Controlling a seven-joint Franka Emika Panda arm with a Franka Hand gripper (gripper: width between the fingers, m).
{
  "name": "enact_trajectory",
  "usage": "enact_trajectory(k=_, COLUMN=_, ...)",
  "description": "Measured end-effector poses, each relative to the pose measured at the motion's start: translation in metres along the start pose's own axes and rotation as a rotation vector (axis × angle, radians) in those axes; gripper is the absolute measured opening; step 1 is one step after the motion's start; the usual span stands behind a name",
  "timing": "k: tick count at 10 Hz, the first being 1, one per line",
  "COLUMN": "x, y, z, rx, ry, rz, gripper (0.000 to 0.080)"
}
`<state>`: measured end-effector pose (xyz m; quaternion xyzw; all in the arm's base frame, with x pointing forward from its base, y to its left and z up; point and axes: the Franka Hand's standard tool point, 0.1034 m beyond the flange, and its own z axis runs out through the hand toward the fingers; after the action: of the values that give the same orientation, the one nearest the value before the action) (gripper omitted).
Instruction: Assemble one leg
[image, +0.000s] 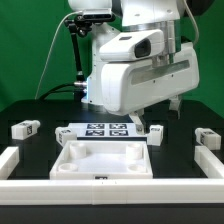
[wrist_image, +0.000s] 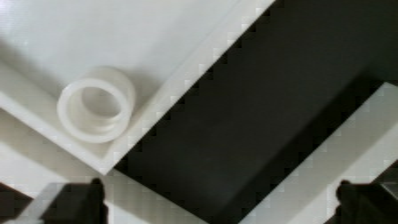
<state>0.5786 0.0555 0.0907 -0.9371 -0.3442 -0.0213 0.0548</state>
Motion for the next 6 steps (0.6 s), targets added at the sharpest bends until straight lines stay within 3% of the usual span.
enact_trajectory(k=6, x=-0.0039, y=0.0016, z=0.0013, rx=-0.001, ry=-0.006, rz=-0.034, gripper=0.065)
